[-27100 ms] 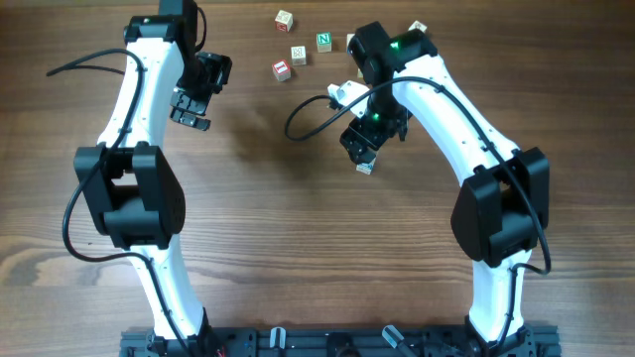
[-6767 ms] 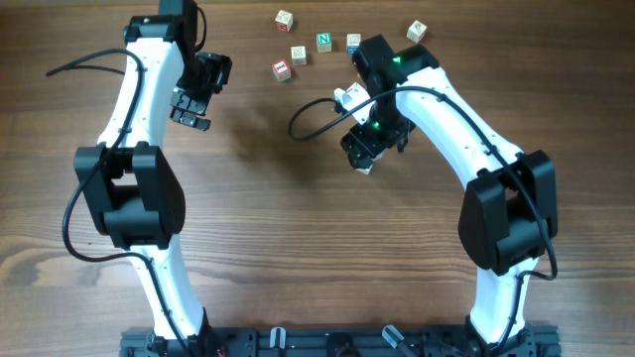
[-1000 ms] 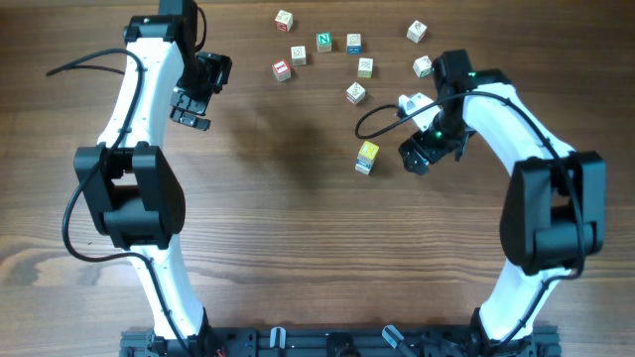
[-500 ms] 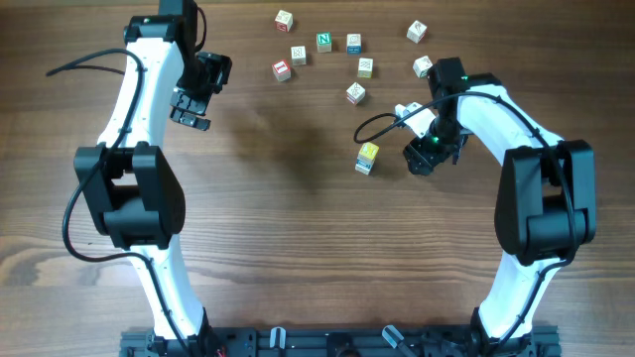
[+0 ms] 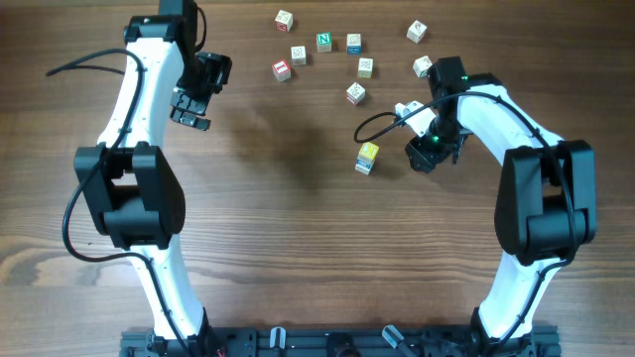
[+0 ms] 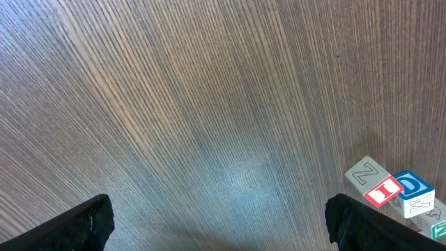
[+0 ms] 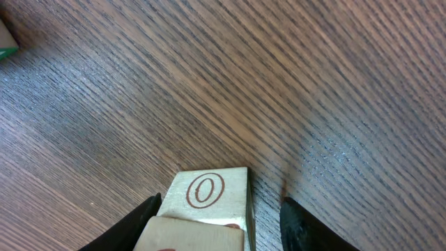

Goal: Form a tower

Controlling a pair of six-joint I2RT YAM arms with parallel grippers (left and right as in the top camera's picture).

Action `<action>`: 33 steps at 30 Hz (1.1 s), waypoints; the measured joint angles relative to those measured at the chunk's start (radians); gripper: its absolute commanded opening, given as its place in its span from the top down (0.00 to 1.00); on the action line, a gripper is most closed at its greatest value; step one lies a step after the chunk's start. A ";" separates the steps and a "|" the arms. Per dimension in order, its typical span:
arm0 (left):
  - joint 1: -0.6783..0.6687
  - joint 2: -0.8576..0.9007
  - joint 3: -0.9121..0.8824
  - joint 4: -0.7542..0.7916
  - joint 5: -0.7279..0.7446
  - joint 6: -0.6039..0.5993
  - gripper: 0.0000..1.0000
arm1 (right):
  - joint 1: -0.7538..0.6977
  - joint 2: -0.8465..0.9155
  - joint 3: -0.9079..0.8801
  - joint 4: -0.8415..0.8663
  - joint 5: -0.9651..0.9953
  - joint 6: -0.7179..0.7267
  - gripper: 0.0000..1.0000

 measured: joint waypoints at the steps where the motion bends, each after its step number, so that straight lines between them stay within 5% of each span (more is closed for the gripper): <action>1: 0.000 0.000 0.000 0.000 0.000 0.000 0.00 | 0.000 0.000 0.000 0.002 0.000 0.000 0.49; 12: 0.000 0.000 0.000 0.000 0.000 0.000 0.00 | 0.000 0.000 0.000 0.014 0.000 -0.003 0.65; 14: 0.000 0.000 0.000 0.000 0.000 0.000 0.00 | 0.000 0.000 0.000 0.014 0.000 0.006 0.44; 19: 0.000 0.000 0.000 0.000 0.000 0.000 0.00 | 0.000 0.000 0.000 0.014 0.005 0.040 0.36; 22: 0.000 0.000 0.000 0.000 0.000 0.000 0.00 | 0.000 0.000 0.000 0.014 0.015 0.055 0.43; 25: 0.000 0.000 0.000 0.000 0.000 0.000 0.00 | 0.000 0.000 0.000 0.013 0.045 0.100 0.62; 33: 0.000 0.000 0.000 0.000 0.000 0.000 0.00 | 0.000 0.000 0.000 0.015 0.060 0.175 0.75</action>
